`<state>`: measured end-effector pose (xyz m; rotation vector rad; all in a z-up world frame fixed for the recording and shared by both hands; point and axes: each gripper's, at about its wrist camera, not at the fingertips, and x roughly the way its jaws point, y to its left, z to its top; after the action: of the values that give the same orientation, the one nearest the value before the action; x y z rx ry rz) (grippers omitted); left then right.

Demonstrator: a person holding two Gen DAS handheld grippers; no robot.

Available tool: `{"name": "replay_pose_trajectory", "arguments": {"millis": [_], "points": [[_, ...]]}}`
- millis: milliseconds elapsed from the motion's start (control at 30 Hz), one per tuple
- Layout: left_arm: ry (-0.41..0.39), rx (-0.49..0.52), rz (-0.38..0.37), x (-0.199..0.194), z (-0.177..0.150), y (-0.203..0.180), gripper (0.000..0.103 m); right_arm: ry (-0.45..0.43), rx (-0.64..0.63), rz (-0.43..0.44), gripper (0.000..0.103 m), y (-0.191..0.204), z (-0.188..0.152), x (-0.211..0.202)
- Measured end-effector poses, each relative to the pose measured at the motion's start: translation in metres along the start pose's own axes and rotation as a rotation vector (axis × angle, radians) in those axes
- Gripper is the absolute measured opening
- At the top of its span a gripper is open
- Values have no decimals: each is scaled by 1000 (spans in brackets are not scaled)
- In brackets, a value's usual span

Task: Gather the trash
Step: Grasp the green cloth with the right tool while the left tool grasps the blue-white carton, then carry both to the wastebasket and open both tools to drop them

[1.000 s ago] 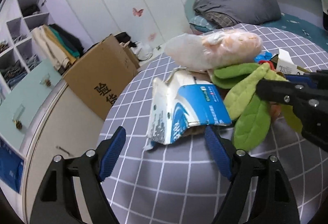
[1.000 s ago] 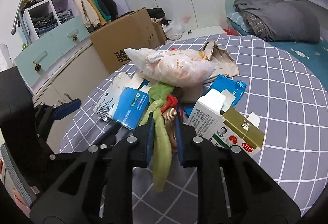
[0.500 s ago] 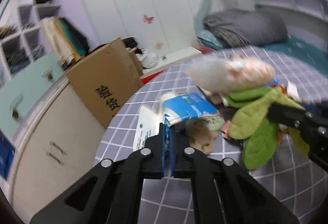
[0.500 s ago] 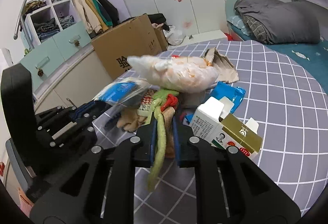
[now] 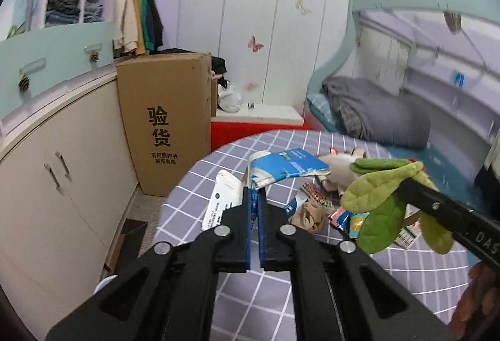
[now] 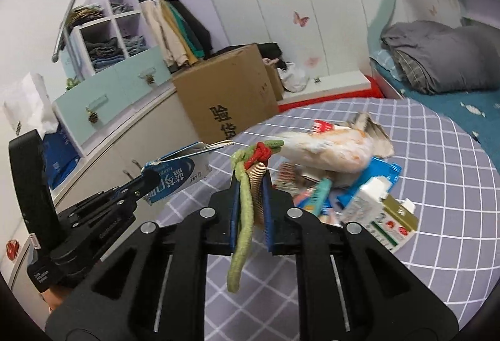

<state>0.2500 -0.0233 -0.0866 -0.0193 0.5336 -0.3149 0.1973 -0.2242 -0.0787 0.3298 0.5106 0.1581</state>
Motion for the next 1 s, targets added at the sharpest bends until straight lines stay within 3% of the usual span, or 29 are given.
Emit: {"name": "replay_pose_trajectory", "arguments": {"millis": [233,467,733,867,1000], "points": [[-46,-99,63,-43,-13,54,3,49,-55,106,13,60,-6,13],[-27,-228,190,-71,-46,144,3,159,-150,224,13,142,-35,54],[68,-376,337,-69,-101,253,3,358,-215,350,13,231,-89,132],[126,-425,425,-59,-127,297,3,482,-228,368,13,265,-122,182],[183,-485,453,-46,-153,337,3,551,-256,365,13,292,-151,225]]}}
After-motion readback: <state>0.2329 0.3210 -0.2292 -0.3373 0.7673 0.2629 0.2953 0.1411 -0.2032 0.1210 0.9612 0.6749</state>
